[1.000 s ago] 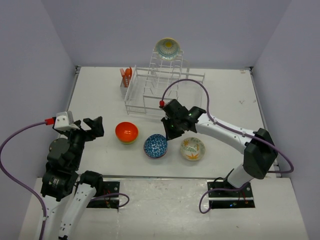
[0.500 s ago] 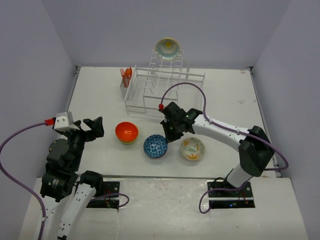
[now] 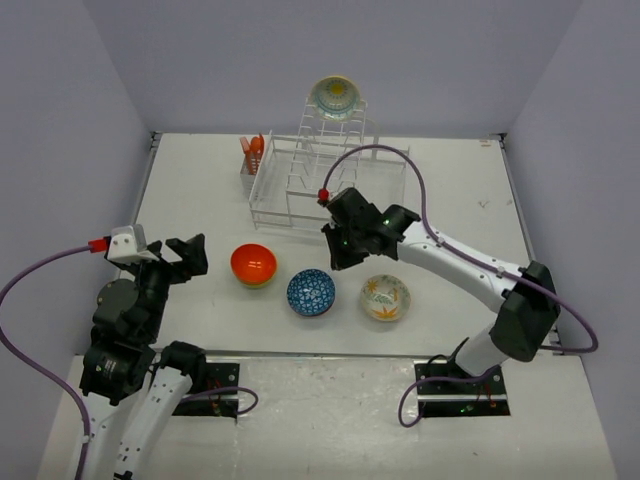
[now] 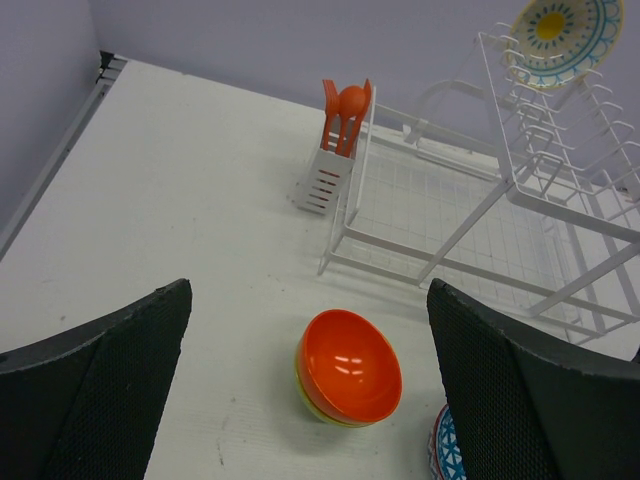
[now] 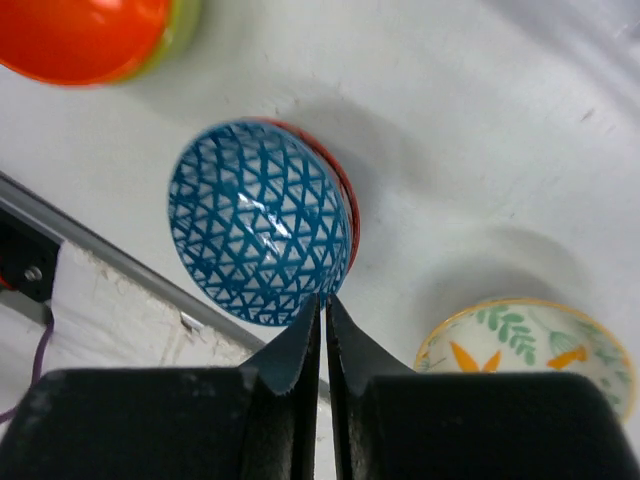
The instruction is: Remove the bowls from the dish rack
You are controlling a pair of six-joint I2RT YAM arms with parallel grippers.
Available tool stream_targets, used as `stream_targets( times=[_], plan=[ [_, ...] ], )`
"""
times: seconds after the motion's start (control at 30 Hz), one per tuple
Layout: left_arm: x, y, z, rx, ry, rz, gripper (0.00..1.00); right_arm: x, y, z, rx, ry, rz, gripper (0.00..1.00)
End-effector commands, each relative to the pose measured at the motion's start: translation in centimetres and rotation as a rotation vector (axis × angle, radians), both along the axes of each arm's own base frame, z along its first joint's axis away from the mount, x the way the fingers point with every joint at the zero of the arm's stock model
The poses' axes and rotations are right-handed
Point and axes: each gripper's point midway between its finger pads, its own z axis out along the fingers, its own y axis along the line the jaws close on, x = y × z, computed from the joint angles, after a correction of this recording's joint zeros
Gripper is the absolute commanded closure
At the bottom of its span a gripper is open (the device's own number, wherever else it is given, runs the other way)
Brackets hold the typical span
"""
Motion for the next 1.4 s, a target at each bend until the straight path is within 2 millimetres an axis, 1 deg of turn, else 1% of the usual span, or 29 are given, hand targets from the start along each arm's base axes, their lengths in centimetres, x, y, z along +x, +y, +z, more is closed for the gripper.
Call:
stream_targets(
  times=[0.0, 0.03, 0.07, 0.1, 0.13, 0.17, 0.2, 0.23, 0.27, 0.3, 0.33, 0.37, 0.4, 0.43, 0.47, 0.5, 0.53, 0.57, 0.6, 0.63, 0.7, 0.77, 0.93, 1.0, 1.03, 1.2, 1.3, 1.33, 1.37],
  plan=[
    [0.0, 0.3, -0.1, -0.015, -0.009, 0.02, 0.0, 3.5, -0.5, 9.6, 0.075, -0.274, -0.038, 0.94],
    [0.0, 0.3, -0.1, -0.015, -0.009, 0.022, 0.0, 4.2, -0.8, 10.9, 0.068, -0.33, -0.027, 0.91],
    [0.0, 0.4, -0.1, -0.018, -0.009, 0.027, 0.0, 5.2, -0.7, 13.9, 0.1, -0.407, -0.034, 0.87],
    [-0.1, 0.4, 0.0, -0.018, -0.01, 0.028, 0.0, 6.3, -0.8, 15.5, 0.101, -0.471, -0.041, 0.81],
    [-0.1, 0.4, 0.0, -0.018, -0.012, 0.028, 0.0, 7.9, -2.0, 17.0, 0.035, -0.584, -0.055, 0.62],
    [-0.1, 0.5, 0.0, -0.018, -0.012, 0.03, 0.0, 9.5, -1.9, 19.7, 0.058, -0.693, -0.076, 0.52],
    [-0.1, 0.5, 0.0, -0.018, -0.011, 0.031, 0.0, 10.6, -2.5, 21.2, 0.021, -0.777, -0.071, 0.38],
    [-0.1, 0.5, -0.1, -0.019, -0.009, 0.033, 0.0, 11.6, -3.0, 22.5, 0.009, -0.827, -0.099, 0.35],
    [-0.1, 0.5, -0.1, -0.018, -0.008, 0.034, 0.0, 13.0, -3.7, 25.0, 0.023, -0.877, -0.139, 0.34],
    [0.0, 0.6, -0.1, -0.018, -0.006, 0.036, 0.0, 13.7, -4.0, 26.2, 0.004, -0.915, -0.12, 0.26],
    [-0.1, 0.5, -0.1, -0.018, -0.006, 0.035, 0.0, 15.0, -4.8, 28.4, 0.015, -0.971, -0.15, 0.18],
    [-0.1, 0.5, -0.1, -0.018, -0.006, 0.035, 0.0, 15.9, -5.2, 29.1, -0.001, -1.0, -0.154, 0.09],
    [-0.1, 0.6, -0.1, -0.019, -0.009, 0.034, 0.0, 17.9, -5.8, 28.5, -0.08, -1.025, -0.14, 0.01],
    [-0.1, 0.6, -0.1, -0.019, -0.009, 0.034, 0.0, 19.1, -5.9, 29.9, -0.091, -1.081, -0.144, 0.01],
    [-0.2, 0.6, 0.0, -0.019, -0.011, 0.034, 0.0, 21.0, -5.6, 28.6, -0.181, -1.095, -0.087, 0.01],
    [-0.2, 0.5, 0.0, -0.02, -0.014, 0.033, 0.0, 22.4, -6.0, 28.5, -0.222, -1.111, -0.085, 0.01],
    [-0.2, 0.5, 0.0, -0.019, -0.013, 0.03, 0.0, 23.4, -6.2, 29.9, -0.24, -1.155, -0.094, 0.01],
    [-0.2, 0.5, 0.1, -0.019, -0.015, 0.028, 0.0, 24.6, -6.5, 29.7, -0.316, -1.175, -0.073, 0.01],
    [-0.2, 0.4, 0.1, -0.017, -0.016, 0.024, 0.0, 26.6, -6.4, 28.1, -0.367, -1.161, -0.065, 0.01],
    [-0.1, 0.3, 0.1, -0.016, -0.018, 0.017, 0.0, 27.4, -6.5, 29.5, -0.371, -1.198, -0.082, 0.01],
    [0.0, 0.1, -0.1, -0.011, -0.01, 0.01, 0.0, 29.4, -6.1, 28.1, -0.404, -1.198, -0.045, 0.01],
    [0.1, 0.0, -0.1, -0.008, -0.007, 0.003, 0.0, 30.5, -5.6, 28.7, -0.405, -1.244, -0.039, 0.01],
    [0.4, -0.1, -0.3, -0.004, 0.006, 0.003, 0.0, 33.3, -4.6, 27.3, -0.366, -1.251, -0.022, 0.02],
    [0.4, -0.1, -0.3, -0.004, 0.005, 0.003, 0.0, 34.2, -5.0, 27.0, -0.388, -1.253, -0.032, 0.03],
    [0.3, -0.1, -0.2, -0.005, 0.0, 0.003, 0.0, 35.0, -4.9, 25.6, -0.415, -1.237, -0.018, 0.03],
    [0.4, -0.2, -0.2, -0.004, 0.0, -0.003, 0.0, 37.4, -5.2, 23.5, -0.462, -1.254, -0.023, 0.07],
    [0.4, -0.2, -0.3, -0.001, 0.005, -0.004, 0.0, 38.6, -5.6, 22.1, -0.487, -1.252, -0.038, 0.17],
    [0.4, -0.2, -0.2, -0.002, 0.003, -0.003, 0.0, 38.8, -5.5, 21.8, -0.487, -1.253, -0.036, 0.29],
    [0.4, -0.2, -0.3, -0.001, 0.005, -0.004, 0.0, 38.9, -5.6, 21.8, -0.485, -1.258, -0.04, 0.32]
  ],
)
